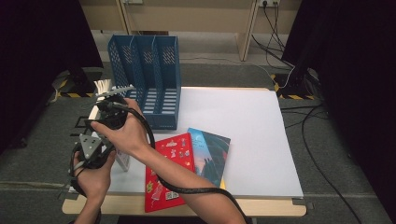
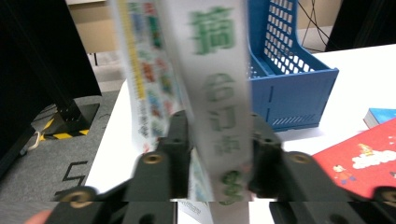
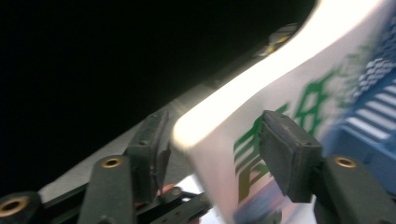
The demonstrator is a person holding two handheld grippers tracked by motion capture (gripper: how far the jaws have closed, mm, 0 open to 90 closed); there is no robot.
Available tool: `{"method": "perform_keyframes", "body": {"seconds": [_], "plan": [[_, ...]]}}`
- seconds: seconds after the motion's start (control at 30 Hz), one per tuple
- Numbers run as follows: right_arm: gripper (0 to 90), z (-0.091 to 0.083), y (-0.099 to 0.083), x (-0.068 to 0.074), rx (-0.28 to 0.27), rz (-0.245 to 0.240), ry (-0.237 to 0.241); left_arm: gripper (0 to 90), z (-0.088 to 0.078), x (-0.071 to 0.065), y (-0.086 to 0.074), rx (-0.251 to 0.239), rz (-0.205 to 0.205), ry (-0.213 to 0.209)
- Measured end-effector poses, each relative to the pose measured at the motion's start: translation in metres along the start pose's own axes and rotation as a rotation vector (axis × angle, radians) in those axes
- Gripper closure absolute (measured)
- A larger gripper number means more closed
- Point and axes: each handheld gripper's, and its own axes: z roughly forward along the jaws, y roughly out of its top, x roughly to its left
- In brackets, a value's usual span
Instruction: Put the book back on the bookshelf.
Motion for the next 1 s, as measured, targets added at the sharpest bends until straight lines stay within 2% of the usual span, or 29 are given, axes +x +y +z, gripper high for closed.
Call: {"method": "perform_keyframes", "body": {"seconds": [0.1,0.2,0.27,0.37,0.53,0.77,1.0], "plan": [[52.3,-0.004,0.002,-0.001,0.005,0.004,0.044,70.7,-0.002,0.008,0.000,-0.003,-0.019,-0.011],[54.0,-0.014,0.002,-0.009,-0.013,0.031,0.087,71.0,-0.005,0.014,-0.002,-0.014,-0.027,-0.014],[55.8,-0.023,0.001,-0.017,-0.035,0.045,0.076,70.9,-0.006,0.020,-0.005,-0.024,-0.034,-0.028],[61.2,-0.037,-0.003,-0.034,-0.034,0.032,0.019,70.8,-0.010,0.025,-0.006,-0.032,-0.019,-0.034],[64.2,-0.059,-0.020,-0.068,-0.007,0.041,-0.077,71.2,-0.016,0.031,-0.007,-0.040,0.007,-0.036],[65.5,-0.089,-0.053,-0.117,0.013,0.103,-0.191,72.3,-0.023,0.040,-0.010,-0.033,0.030,-0.032],[67.6,-0.118,-0.088,-0.154,0.027,0.153,-0.309,72.6,-0.026,0.052,-0.016,-0.039,0.016,-0.029]]}}
